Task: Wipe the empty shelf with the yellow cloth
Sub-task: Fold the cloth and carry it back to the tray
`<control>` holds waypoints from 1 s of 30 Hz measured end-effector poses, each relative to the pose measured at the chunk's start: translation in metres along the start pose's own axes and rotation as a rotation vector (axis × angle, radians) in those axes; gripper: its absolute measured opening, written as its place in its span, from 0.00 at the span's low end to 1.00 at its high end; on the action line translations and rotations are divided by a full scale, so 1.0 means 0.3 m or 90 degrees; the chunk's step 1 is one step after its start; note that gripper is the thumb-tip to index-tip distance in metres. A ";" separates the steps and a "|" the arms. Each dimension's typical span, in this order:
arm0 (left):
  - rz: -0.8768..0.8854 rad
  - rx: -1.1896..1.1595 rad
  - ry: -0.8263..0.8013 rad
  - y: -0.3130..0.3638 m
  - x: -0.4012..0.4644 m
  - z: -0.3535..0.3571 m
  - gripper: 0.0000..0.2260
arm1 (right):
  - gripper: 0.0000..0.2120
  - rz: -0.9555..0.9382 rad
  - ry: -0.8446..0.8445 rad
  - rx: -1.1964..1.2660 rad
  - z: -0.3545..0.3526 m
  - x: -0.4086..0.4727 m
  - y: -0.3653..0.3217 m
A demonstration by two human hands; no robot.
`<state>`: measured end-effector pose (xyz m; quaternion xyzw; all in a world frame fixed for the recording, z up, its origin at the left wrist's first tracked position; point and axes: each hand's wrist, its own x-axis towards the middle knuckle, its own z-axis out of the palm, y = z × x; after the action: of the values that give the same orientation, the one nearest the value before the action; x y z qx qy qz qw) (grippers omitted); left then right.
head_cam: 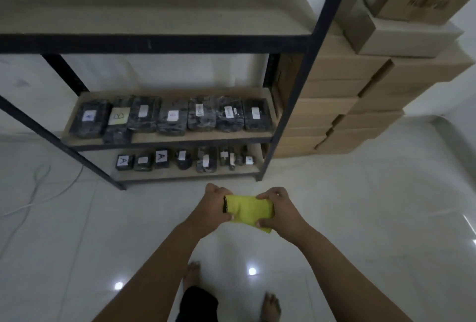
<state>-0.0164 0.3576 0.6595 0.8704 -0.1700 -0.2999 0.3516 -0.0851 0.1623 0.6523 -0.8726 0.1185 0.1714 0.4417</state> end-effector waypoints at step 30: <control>-0.261 -0.208 0.102 -0.001 0.715 1.018 0.18 | 0.23 0.273 0.014 0.217 -0.165 0.415 1.101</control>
<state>-0.0487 0.0933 0.3979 0.8396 0.0886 -0.3180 0.4314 -0.0802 -0.0770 0.3880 -0.7425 0.3326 0.2292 0.5344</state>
